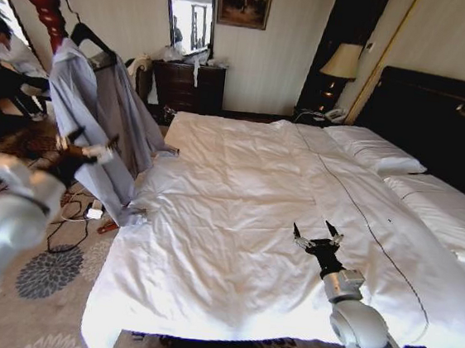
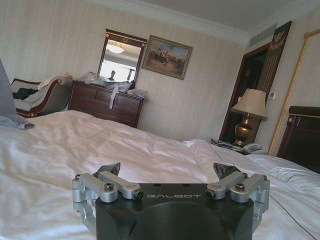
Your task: Pick up the clothes from the bed and hang them on the clothes hanger.
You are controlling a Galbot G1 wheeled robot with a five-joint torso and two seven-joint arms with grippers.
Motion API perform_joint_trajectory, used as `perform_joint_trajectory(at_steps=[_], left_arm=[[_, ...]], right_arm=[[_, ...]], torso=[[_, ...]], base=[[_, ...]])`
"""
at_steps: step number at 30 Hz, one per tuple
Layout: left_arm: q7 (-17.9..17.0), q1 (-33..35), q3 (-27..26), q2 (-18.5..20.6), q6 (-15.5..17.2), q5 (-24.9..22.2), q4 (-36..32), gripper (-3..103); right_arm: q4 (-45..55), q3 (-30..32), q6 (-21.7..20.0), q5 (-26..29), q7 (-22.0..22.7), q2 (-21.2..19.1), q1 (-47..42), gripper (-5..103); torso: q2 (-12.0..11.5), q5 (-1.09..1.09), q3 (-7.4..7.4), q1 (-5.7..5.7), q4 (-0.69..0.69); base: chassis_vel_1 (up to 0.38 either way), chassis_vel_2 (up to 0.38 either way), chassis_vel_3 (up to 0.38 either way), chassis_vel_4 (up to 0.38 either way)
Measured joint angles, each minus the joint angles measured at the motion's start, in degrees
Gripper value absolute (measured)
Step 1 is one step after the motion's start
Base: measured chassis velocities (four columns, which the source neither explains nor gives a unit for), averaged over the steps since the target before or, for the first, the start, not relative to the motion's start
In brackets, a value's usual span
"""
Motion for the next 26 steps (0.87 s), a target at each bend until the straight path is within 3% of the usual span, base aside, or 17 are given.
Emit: perform_joint_trajectory(at_steps=[4, 5, 9, 15, 21, 26], left_arm=[[0.89, 8.98, -0.82, -11.71, -3.90, 7.48, -2.79, 100], [0.89, 8.98, -0.82, -11.71, -3.90, 7.48, -2.79, 100], [4.46, 18.34, -2.60, -19.86, -9.10, 14.55, -2.97, 100], [6.79, 23.54, -0.99, -24.10, -13.40, 17.56, -2.59, 100], [7.53, 25.07, 1.63, -27.06, -14.26, 19.07, -3.24, 100], [7.55, 25.08, 2.31, -27.29, -14.60, 20.23, -2.97, 100]], right_arm=[[0.00, 0.00, 0.00, 0.00, 0.00, 0.00, 0.00, 100], [0.00, 0.00, 0.00, 0.00, 0.00, 0.00, 0.00, 100], [0.00, 0.00, 0.00, 0.00, 0.00, 0.00, 0.00, 100], [0.00, 0.00, 0.00, 0.00, 0.00, 0.00, 0.00, 100], [0.00, 0.00, 0.00, 0.00, 0.00, 0.00, 0.00, 100], [0.00, 0.00, 0.00, 0.00, 0.00, 0.00, 0.00, 100]], torso=[[0.00, -0.06, 0.00, 0.00, 0.04], [0.00, -0.06, 0.00, 0.00, 0.04], [0.00, -0.01, 0.00, -0.01, 0.03], [0.00, -0.03, 0.00, -0.01, 0.01], [0.00, -0.03, 0.00, -0.01, 0.01], [0.00, -0.03, 0.01, 0.00, 0.00]], base=[[0.000, 0.000, 0.000, 0.000], [0.000, 0.000, 0.000, 0.000], [0.000, 0.000, 0.000, 0.000], [0.000, 0.000, 0.000, 0.000], [0.000, 0.000, 0.000, 0.000], [0.000, 0.000, 0.000, 0.000]])
